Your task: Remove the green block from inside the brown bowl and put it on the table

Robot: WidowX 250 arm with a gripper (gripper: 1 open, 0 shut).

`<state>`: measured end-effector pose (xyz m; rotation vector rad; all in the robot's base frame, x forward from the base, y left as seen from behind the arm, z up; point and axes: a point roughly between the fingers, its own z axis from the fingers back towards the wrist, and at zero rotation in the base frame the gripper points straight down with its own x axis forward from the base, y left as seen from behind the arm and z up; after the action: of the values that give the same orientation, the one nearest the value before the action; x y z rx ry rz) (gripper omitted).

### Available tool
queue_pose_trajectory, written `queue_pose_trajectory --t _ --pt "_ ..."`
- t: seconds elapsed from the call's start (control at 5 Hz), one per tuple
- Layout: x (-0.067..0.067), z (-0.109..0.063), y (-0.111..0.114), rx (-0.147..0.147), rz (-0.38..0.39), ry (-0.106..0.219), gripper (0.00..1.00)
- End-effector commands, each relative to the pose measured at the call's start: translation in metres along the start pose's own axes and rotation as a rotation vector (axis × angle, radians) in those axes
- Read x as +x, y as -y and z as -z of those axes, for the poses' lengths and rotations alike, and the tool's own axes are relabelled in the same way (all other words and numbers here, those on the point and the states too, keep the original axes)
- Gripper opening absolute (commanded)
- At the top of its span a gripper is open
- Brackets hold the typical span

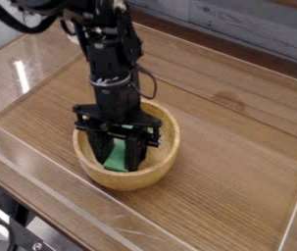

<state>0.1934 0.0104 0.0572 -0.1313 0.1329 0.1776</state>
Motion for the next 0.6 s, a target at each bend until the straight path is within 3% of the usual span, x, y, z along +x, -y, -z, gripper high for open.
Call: queue_pose_trajectory --t 0.0,0.4 --pt "0.007 -0.022 0.008 -0.001 0.025 0.058 0.0" --pt "0.004 -0.042 0.028 -0.006 0.074 0.064 0.0"
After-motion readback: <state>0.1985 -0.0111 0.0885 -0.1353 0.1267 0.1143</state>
